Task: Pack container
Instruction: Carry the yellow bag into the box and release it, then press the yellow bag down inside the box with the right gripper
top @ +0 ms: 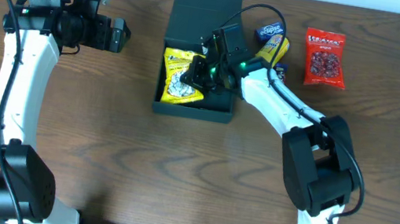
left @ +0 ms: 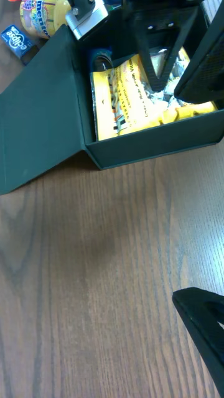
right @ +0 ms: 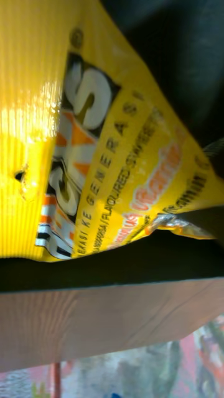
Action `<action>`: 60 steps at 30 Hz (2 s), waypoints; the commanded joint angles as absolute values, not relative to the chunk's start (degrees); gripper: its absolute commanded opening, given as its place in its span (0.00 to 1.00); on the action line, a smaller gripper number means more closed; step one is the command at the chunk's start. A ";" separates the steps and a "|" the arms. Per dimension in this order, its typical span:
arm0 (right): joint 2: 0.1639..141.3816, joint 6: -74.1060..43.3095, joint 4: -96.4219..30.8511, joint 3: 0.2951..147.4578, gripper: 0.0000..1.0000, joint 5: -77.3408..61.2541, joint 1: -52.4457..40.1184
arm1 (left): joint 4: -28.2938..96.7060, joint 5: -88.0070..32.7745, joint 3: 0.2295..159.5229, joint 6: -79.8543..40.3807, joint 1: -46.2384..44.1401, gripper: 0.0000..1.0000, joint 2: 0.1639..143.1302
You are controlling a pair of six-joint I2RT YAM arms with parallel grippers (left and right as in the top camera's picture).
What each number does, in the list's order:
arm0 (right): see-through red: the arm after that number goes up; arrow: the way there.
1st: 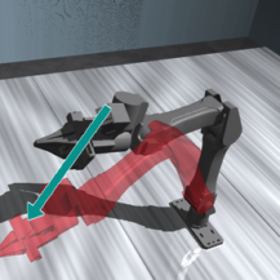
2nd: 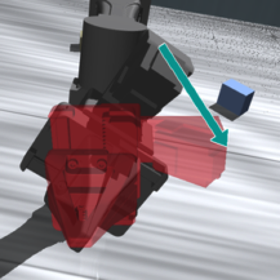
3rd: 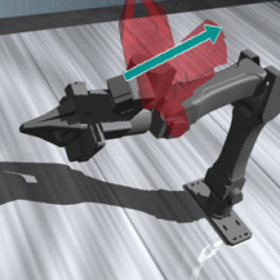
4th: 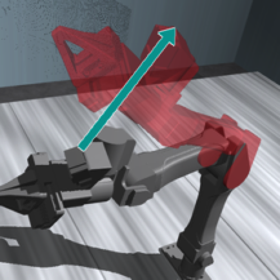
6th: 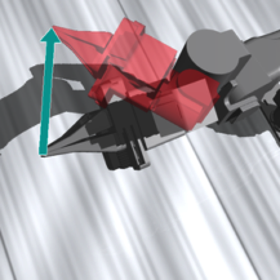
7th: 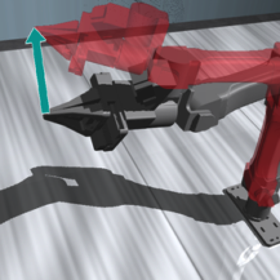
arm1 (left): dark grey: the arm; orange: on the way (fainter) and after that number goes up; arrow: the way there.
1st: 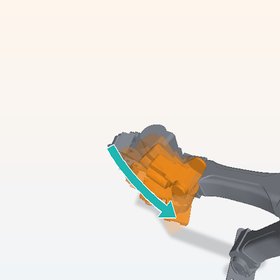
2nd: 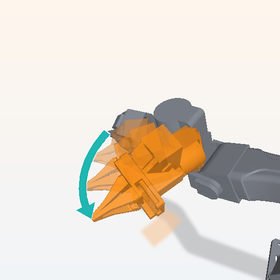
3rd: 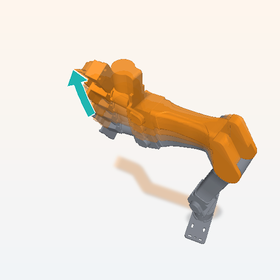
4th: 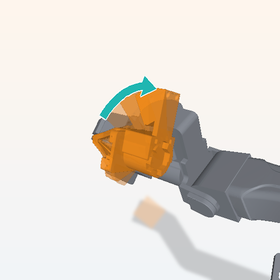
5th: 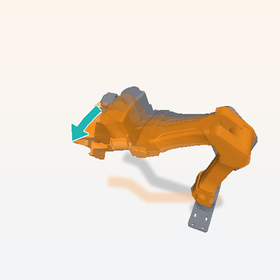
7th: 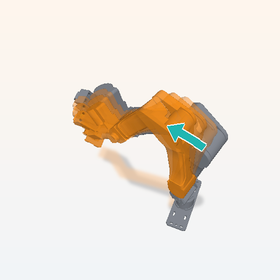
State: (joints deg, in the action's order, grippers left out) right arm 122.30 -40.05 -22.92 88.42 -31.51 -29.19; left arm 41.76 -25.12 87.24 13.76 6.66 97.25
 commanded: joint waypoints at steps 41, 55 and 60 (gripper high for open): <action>121.58 -24.58 -28.51 89.03 0.01 -20.32 -30.83 | 42.24 -25.56 86.98 13.67 6.72 0.95 97.19; 126.37 -24.08 -26.55 89.03 0.01 -24.05 -30.83 | 42.74 -25.56 86.98 13.69 6.72 0.95 97.19; 126.17 -23.35 -25.52 89.27 0.01 -27.38 -30.63 | 42.74 -25.54 86.98 13.69 6.72 0.95 97.19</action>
State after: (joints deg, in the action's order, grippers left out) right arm 124.92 -25.02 -25.63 88.47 -24.53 -30.55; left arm 42.44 -25.15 87.24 13.76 6.66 97.25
